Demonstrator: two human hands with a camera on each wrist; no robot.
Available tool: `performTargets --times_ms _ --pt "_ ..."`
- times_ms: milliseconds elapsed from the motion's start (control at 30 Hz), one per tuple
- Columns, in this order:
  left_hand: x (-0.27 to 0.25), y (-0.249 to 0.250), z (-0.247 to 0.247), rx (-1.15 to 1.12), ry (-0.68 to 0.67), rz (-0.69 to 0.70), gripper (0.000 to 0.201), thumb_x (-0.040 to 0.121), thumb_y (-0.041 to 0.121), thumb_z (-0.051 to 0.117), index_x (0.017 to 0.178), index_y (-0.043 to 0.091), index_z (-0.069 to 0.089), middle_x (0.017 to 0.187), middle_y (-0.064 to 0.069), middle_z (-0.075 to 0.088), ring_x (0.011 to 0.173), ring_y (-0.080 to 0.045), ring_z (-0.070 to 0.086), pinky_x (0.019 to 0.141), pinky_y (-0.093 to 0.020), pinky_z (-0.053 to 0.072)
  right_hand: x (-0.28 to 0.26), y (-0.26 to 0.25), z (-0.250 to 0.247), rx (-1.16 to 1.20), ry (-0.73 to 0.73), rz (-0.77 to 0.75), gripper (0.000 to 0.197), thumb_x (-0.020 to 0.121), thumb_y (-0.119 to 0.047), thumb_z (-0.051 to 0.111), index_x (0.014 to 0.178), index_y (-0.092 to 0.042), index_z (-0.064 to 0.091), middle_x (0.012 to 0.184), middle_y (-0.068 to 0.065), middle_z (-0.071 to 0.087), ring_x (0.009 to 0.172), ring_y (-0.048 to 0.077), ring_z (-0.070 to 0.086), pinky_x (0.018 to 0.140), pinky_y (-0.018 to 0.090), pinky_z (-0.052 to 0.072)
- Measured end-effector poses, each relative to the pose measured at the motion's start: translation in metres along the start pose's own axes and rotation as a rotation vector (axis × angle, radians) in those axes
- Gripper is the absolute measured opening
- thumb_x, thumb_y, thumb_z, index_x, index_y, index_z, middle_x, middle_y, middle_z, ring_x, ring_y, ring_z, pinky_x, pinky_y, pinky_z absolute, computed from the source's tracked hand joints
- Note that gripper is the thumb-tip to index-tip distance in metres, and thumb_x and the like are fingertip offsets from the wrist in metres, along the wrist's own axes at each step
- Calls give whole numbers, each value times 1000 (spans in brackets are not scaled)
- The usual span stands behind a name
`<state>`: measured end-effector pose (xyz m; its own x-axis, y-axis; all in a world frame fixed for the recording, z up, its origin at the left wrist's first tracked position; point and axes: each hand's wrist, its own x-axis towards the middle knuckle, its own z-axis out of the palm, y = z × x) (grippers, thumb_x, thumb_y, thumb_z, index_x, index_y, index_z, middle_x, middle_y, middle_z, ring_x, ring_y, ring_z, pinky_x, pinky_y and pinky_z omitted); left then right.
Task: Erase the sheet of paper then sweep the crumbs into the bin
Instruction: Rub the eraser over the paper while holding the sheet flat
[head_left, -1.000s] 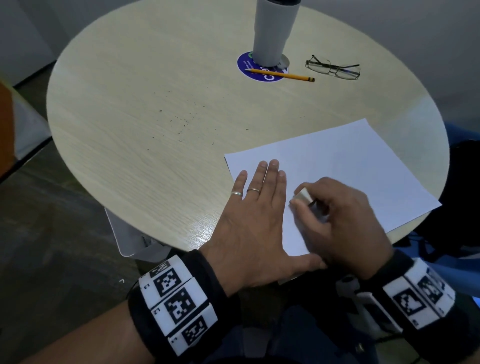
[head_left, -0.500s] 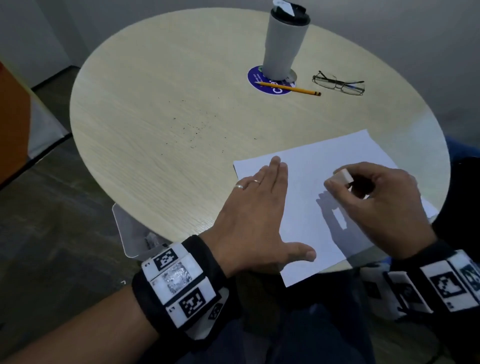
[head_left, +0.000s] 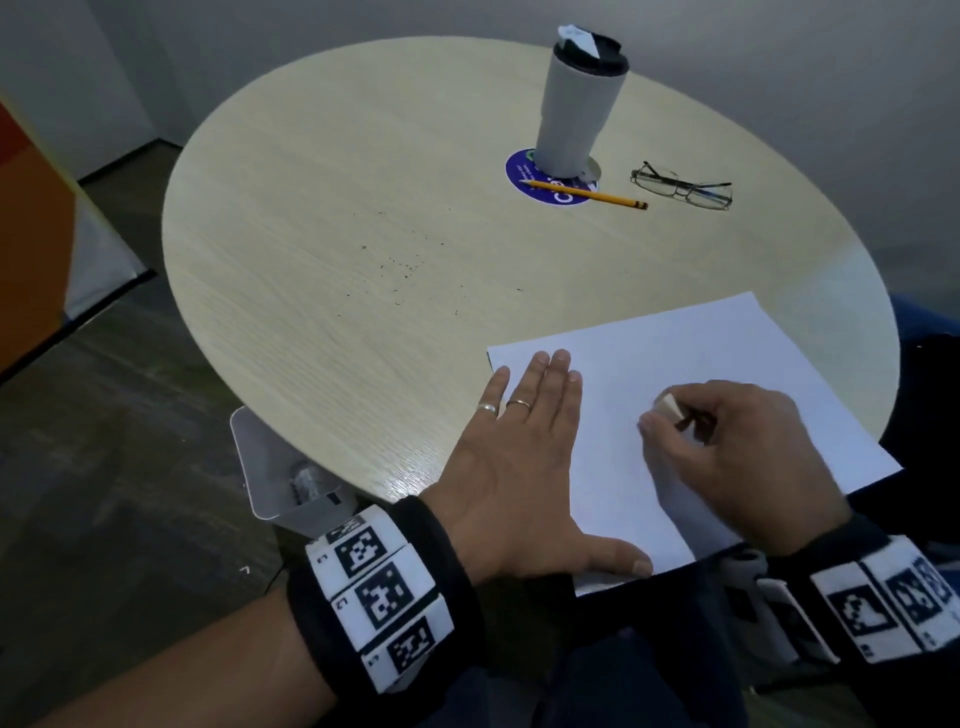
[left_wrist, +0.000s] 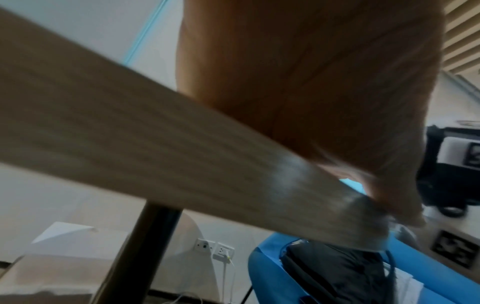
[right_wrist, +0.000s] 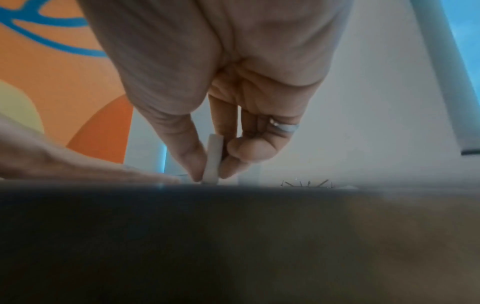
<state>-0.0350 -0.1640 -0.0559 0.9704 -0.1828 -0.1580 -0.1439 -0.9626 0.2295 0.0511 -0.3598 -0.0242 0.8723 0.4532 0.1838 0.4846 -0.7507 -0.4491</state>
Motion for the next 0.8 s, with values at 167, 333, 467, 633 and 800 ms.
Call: performTargets --times_ms 167,333,467,633,800 --pt "-1 2 2 -17 18 23 136 76 103 20 163 6 -19 169 -9 -33 154 -20 -35 128 -50 -10 -16 -26 18 10 -32 -126 34 89 -14 79 63 -17 57 55 -6 47 56 15 48 59 33 41" --pt "1 0 1 1 22 25 112 92 89 18 164 10 -20 169 -6 -32 155 -19 -33 128 -48 -12 -1 4 4 35 28 18 28 91 -17 75 66 -10 65 56 0 56 57 20 55 62 39 48" --pt "3 -1 2 -9 -11 13 117 88 93 19 163 14 -22 168 -3 -35 154 -16 -35 129 -47 -11 -14 -17 15 34 -17 -85 29 90 -12 75 64 -10 61 56 -1 51 55 19 50 58 40 47" --pt "5 -2 1 -24 -22 3 122 83 97 19 163 15 -23 168 0 -36 153 -13 -35 129 -46 -11 1 9 3 39 45 45 29 91 -16 75 65 -12 62 57 0 55 59 18 53 62 37 46" --pt "4 -1 1 5 -1 0 118 86 94 18 163 14 -22 169 -1 -33 154 -13 -34 129 -45 -11 -11 -21 20 84 -49 -93 32 91 -15 74 64 -13 57 56 -2 49 59 18 49 59 29 42"
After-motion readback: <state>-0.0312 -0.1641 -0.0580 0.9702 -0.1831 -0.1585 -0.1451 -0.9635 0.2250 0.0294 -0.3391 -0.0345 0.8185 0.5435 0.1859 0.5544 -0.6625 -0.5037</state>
